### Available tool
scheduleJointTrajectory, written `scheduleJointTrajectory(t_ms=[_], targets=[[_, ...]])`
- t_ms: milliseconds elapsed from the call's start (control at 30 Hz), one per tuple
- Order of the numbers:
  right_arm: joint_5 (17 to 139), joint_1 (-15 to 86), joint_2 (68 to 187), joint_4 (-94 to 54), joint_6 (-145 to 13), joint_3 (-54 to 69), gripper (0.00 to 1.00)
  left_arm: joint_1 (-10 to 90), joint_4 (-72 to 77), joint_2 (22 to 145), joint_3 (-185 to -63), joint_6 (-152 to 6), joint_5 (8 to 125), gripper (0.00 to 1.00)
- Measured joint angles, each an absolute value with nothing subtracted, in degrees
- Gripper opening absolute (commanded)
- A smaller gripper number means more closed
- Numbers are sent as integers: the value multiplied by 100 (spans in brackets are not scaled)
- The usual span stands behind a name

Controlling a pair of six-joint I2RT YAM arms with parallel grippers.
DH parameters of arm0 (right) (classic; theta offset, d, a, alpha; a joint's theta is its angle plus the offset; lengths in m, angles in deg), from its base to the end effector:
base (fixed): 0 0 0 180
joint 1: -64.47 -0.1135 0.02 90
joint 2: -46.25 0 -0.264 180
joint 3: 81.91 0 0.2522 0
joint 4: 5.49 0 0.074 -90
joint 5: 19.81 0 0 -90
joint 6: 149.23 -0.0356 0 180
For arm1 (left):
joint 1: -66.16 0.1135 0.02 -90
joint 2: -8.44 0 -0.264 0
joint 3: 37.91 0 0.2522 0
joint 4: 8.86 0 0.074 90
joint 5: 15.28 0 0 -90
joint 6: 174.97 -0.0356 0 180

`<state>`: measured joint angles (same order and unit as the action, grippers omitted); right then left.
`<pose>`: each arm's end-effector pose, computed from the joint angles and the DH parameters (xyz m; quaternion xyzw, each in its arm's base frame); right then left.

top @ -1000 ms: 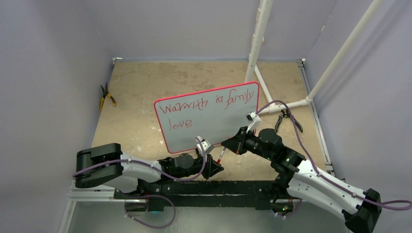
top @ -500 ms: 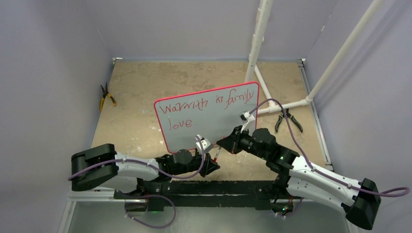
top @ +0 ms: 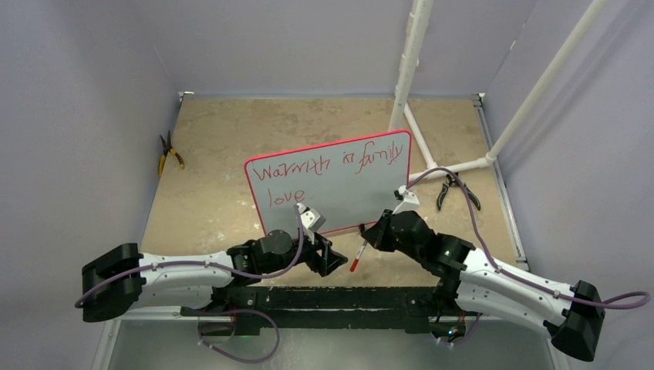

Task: Write a sentence on the whiteboard
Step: Place the whiteboard marker at the center of the board, then reset both arms

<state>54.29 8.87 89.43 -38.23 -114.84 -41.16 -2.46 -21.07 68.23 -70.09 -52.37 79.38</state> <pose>0.1029 0.1331 0.2211 0.0638 0.8792 0.3069 0.3589 0.0815 -0.2003 0.1957 0.2223 0.7635 -0.4474 0.4092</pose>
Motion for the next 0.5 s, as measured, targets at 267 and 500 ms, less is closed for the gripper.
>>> scheduleJointTrajectory(t_ms=[267,500], targets=[[4857,887,9170,-4256,-11674,-4123,98,517,-488,6939,-8294,-5313,8015,73],[4516,916,9301,-4411,-10656,-3006,99,1334,721,7402,-10182,-5903,7619,74]])
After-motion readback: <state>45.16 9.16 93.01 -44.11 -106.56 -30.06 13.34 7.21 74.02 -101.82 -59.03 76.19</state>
